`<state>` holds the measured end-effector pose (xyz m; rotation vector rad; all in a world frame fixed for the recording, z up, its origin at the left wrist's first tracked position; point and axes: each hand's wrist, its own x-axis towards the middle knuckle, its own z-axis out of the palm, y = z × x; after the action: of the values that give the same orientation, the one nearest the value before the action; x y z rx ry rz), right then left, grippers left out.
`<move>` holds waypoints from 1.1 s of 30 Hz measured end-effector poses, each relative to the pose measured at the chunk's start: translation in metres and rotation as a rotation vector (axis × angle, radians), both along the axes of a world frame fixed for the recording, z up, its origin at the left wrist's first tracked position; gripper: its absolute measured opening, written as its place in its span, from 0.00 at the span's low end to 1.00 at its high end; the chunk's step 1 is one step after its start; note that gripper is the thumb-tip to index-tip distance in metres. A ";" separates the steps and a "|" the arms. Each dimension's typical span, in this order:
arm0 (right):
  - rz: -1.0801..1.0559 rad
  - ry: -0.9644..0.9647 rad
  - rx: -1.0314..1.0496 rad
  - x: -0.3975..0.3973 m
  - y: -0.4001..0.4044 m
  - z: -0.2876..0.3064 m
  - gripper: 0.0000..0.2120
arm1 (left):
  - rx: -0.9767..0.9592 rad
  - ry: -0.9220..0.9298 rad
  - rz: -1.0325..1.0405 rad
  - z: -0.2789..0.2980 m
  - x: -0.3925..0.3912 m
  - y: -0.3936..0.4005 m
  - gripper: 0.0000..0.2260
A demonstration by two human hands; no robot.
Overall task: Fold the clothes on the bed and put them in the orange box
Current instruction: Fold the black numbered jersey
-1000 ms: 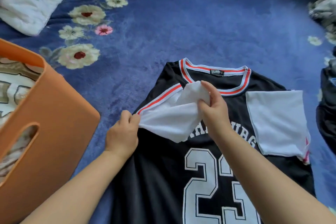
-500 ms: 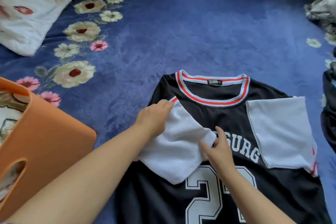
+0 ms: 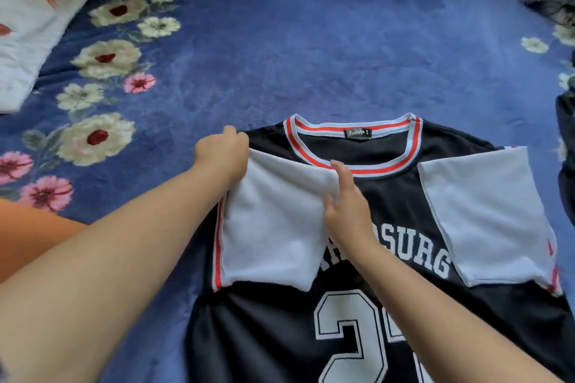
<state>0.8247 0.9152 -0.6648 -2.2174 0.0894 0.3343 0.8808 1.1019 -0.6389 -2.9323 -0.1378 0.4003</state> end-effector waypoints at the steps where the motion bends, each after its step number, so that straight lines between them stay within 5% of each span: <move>1: 0.009 0.028 -0.036 0.005 0.007 -0.001 0.28 | -0.014 -0.005 0.041 0.000 -0.002 0.003 0.12; 8: -0.048 0.101 -0.036 -0.026 0.014 -0.015 0.35 | -0.570 -0.251 0.602 -0.027 -0.064 -0.011 0.31; 11: -0.011 0.091 -0.050 -0.041 0.016 -0.019 0.33 | -0.583 -0.198 0.681 -0.039 -0.103 -0.019 0.30; 16: 0.126 0.040 -0.082 -0.061 0.020 -0.017 0.27 | -0.476 -0.236 0.495 -0.062 -0.131 -0.015 0.29; 20: 0.122 -0.044 -0.128 -0.061 0.021 -0.024 0.28 | -0.187 -0.382 0.205 -0.077 -0.127 -0.013 0.25; 23: 0.073 -0.173 -0.136 -0.052 0.020 -0.026 0.28 | -0.224 -0.508 -0.061 -0.070 -0.112 -0.019 0.23; 25: 0.025 -0.206 -0.191 -0.044 0.018 -0.028 0.27 | -0.229 -0.418 -0.205 -0.068 -0.095 -0.020 0.22; 29: 0.249 -0.387 -0.624 -0.029 0.030 -0.041 0.26 | -0.065 -0.176 -0.121 -0.056 -0.060 -0.014 0.23; 33: 0.545 -0.121 -0.726 -0.025 0.033 -0.047 0.34 | -0.096 -0.032 0.058 -0.075 -0.060 -0.002 0.30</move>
<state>0.8002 0.9486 -0.7113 -2.9579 -0.5511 0.5201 0.8204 1.0997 -0.7135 -3.0362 -0.2148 0.3792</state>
